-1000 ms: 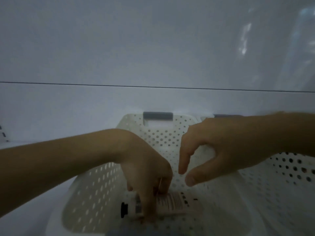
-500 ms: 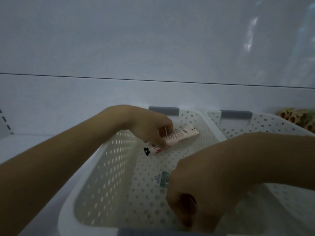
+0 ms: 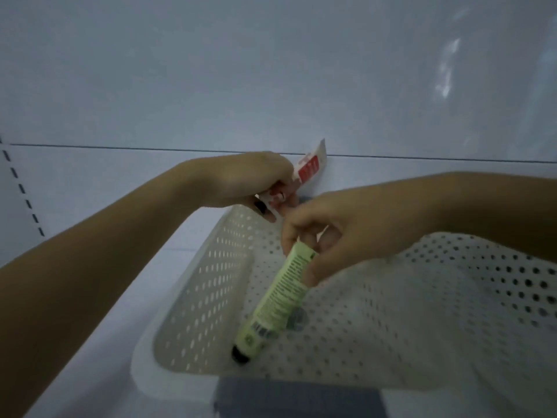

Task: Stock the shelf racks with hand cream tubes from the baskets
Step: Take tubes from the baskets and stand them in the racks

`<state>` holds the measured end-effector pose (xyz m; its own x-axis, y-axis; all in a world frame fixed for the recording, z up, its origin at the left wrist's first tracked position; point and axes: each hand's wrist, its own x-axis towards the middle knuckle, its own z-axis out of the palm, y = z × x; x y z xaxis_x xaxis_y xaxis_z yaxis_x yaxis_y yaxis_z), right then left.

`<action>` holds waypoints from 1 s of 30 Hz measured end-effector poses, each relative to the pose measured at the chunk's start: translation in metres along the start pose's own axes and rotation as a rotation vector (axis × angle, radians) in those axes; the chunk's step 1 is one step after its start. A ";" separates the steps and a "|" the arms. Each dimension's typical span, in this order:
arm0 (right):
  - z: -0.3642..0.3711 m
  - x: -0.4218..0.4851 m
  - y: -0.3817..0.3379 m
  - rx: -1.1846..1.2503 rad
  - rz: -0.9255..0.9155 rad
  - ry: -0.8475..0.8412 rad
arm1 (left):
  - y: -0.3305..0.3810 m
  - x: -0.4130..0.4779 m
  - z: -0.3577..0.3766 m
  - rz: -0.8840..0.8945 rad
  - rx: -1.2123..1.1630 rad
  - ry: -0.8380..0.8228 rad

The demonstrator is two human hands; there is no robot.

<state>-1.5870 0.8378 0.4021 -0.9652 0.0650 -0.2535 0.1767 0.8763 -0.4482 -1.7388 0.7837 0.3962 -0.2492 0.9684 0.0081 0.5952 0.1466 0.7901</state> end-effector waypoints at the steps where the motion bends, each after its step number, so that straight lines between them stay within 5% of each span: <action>1: -0.005 -0.006 0.001 0.079 -0.014 0.041 | 0.003 -0.001 -0.002 -0.001 -0.033 0.004; 10: -0.045 -0.083 0.042 0.817 -0.076 0.647 | 0.067 -0.018 0.015 0.021 -0.112 0.212; 17: -0.049 -0.164 0.086 1.411 -0.200 0.854 | 0.154 -0.024 0.084 0.107 0.008 0.262; 30: -0.013 -0.289 0.204 1.115 -0.111 1.119 | 0.251 0.030 0.276 0.075 -0.248 0.319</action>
<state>-1.2748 1.0040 0.3955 -0.5418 0.7729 0.3303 -0.3408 0.1572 -0.9269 -1.3859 0.9048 0.4257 -0.4595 0.8578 0.2302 0.4283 -0.0131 0.9035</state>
